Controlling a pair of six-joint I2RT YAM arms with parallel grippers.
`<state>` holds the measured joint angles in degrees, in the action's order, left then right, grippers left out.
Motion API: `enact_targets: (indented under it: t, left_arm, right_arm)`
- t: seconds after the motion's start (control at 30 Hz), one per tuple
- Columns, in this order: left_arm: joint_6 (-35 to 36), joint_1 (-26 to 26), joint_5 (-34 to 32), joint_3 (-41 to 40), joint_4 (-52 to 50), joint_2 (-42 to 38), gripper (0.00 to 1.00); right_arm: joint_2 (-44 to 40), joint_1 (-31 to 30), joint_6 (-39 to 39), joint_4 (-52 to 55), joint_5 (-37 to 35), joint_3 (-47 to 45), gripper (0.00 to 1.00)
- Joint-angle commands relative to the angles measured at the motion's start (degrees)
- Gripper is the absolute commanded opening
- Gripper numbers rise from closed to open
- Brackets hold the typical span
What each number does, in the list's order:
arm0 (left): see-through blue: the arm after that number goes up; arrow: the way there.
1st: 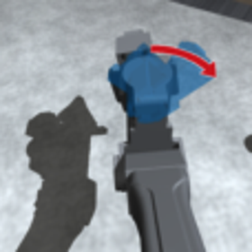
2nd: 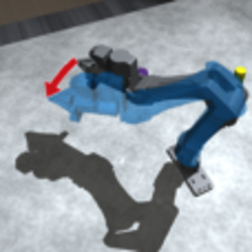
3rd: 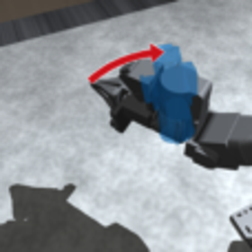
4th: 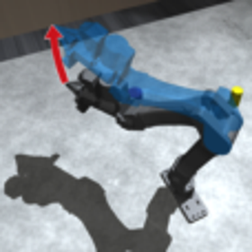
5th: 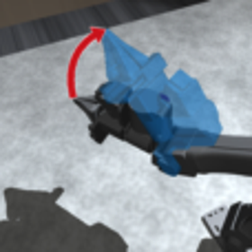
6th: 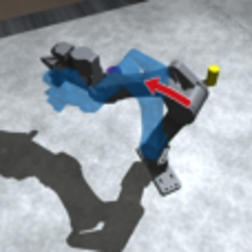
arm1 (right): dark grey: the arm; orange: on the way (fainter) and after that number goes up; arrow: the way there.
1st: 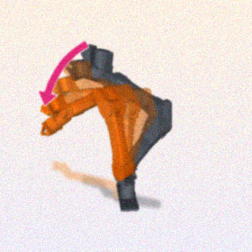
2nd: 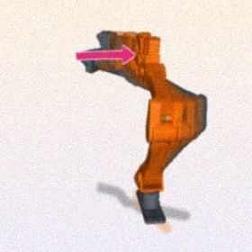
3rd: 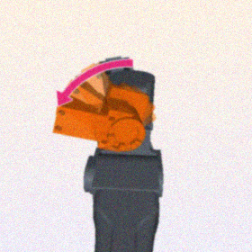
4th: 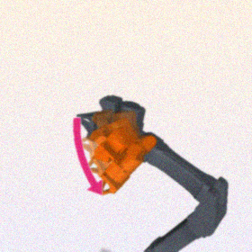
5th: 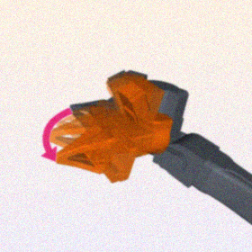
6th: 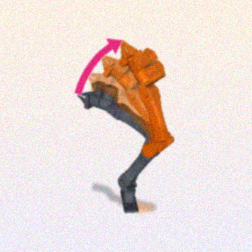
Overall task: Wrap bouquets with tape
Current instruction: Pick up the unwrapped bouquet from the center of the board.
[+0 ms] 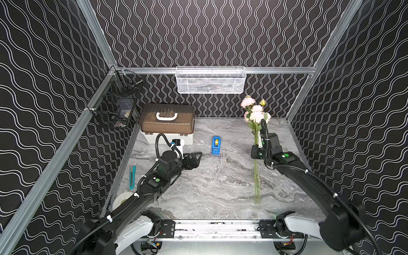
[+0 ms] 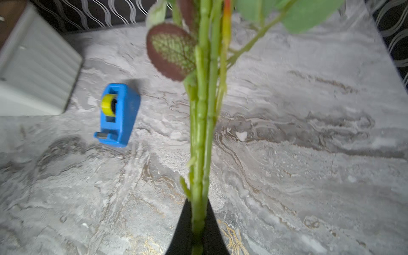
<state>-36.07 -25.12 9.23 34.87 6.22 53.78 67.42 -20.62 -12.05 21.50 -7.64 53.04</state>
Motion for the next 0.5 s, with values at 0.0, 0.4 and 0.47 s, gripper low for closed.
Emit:
enact_targets:
  t: [0.0, 0.4, 0.47]
  left_arm:
    - [2.30, -0.69, 0.94, 3.78, -10.85, -3.74, 0.87]
    - [32.23, -0.94, -2.60, 7.05, -25.26, -19.83, 0.86]
    - [34.68, -0.94, -0.38, 5.35, -23.51, -21.19, 0.85]
  right_arm:
    - [-6.52, -1.13, 7.62, -4.05, 7.84, -3.84, 0.00]
    - [-6.00, -11.58, 34.44, -10.36, 30.36, -11.80, 0.00]
    - [-0.79, -12.27, 43.81, -8.85, 32.69, -9.89, 0.00]
